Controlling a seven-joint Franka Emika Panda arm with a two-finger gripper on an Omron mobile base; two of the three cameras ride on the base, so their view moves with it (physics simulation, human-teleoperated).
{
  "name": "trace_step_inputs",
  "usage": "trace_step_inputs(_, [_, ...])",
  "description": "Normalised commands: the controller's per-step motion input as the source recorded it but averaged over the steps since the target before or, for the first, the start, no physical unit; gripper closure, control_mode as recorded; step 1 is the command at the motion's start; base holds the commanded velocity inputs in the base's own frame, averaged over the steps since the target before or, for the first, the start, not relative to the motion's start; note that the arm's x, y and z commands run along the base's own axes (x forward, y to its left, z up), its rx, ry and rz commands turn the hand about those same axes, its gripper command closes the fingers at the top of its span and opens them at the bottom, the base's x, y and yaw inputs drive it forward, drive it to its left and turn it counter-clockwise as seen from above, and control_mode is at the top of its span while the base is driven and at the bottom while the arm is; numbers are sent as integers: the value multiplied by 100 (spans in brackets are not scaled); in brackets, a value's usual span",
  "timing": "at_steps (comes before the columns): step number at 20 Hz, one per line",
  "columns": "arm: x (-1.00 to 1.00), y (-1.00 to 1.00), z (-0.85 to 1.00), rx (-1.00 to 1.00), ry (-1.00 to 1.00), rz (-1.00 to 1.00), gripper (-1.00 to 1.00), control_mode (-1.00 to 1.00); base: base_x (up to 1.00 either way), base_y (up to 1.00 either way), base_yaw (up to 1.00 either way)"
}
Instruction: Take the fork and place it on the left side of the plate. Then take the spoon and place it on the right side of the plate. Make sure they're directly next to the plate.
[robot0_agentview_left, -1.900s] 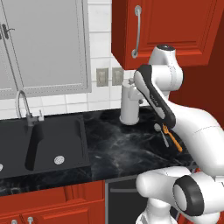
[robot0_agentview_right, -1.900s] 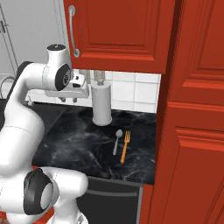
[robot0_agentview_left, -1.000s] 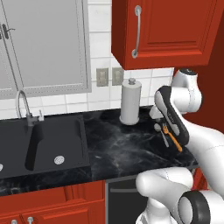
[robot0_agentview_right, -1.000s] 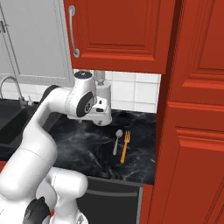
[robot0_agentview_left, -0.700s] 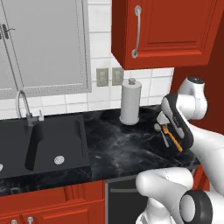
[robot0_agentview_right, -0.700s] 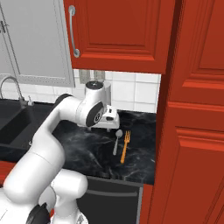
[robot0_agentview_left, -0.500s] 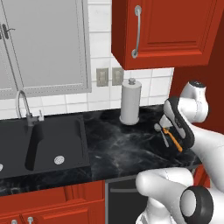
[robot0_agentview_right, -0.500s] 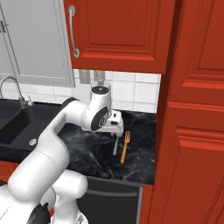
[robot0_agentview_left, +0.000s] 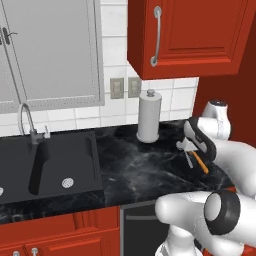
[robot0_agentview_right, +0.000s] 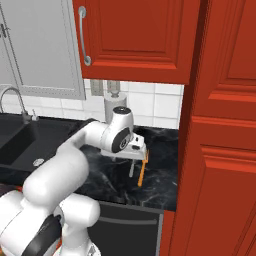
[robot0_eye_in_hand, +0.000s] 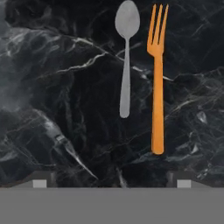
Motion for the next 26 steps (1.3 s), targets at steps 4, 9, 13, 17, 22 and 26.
trace_step_inputs(4, [27, -41, -23, 0, 12, -5, -100, -100, 0, 0, 0])
trace_step_inputs(9, [25, -48, -10, 0, 8, -4, -100, -100, 0, 0, 0])
trace_step_inputs(13, [33, -34, -14, 0, 5, -2, -100, -100, 0, 0, 0])
trace_step_inputs(17, [28, -12, -30, 0, 4, 0, -100, -100, 0, 0, 0])
trace_step_inputs(22, [15, -2, -30, 0, 0, 0, -100, -100, 0, 0, 0])
trace_step_inputs(26, [6, -1, -19, 0, 0, 0, -100, -100, 0, 0, 0])
